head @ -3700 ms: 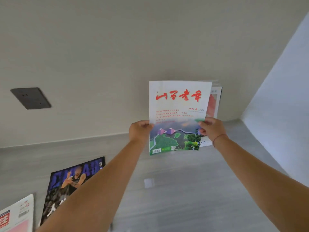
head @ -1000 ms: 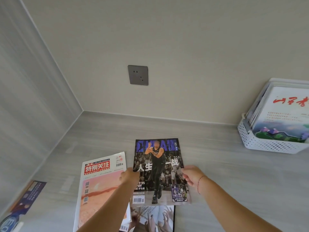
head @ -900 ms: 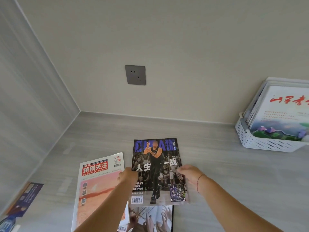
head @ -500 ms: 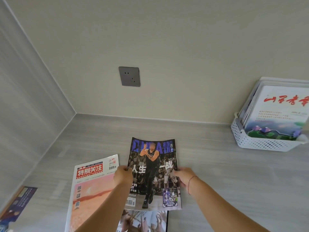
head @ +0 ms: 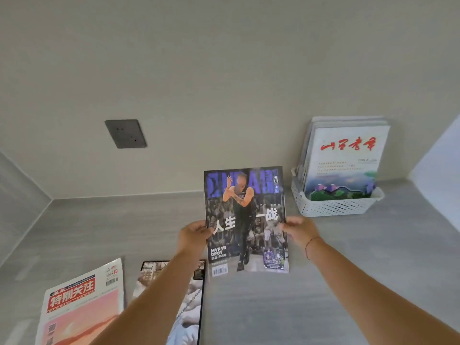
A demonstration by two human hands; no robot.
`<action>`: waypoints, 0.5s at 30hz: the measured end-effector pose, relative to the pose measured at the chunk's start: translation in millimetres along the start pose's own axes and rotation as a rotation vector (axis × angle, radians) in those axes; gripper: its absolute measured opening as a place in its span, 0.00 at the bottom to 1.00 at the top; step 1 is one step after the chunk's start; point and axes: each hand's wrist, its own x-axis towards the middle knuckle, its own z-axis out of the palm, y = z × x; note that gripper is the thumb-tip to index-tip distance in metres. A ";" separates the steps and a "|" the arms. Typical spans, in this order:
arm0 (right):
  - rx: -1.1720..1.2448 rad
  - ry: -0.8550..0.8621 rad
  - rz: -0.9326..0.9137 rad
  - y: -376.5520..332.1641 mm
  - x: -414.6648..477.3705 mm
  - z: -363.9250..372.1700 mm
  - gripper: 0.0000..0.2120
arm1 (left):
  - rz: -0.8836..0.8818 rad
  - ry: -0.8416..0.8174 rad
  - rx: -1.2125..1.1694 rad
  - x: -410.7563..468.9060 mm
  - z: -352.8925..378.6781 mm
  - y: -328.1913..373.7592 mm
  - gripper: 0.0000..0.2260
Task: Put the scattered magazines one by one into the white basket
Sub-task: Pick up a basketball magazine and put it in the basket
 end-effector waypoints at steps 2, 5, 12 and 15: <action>0.016 0.079 -0.026 -4.9 13.5 -43.9 0.05 | 0.069 -0.028 -0.023 -0.5 44.3 27.6 0.06; 0.113 0.173 -0.051 -15.3 33.3 -104.6 0.05 | 0.140 -0.037 -0.027 -1.7 105.5 68.3 0.05; 0.230 0.322 -0.127 -34.4 76.3 -234.3 0.07 | 0.262 -0.043 -0.071 -8.3 238.1 143.1 0.11; 0.273 0.334 -0.133 -33.9 92.1 -263.8 0.08 | 0.276 -0.028 -0.061 -9.3 272.3 153.4 0.08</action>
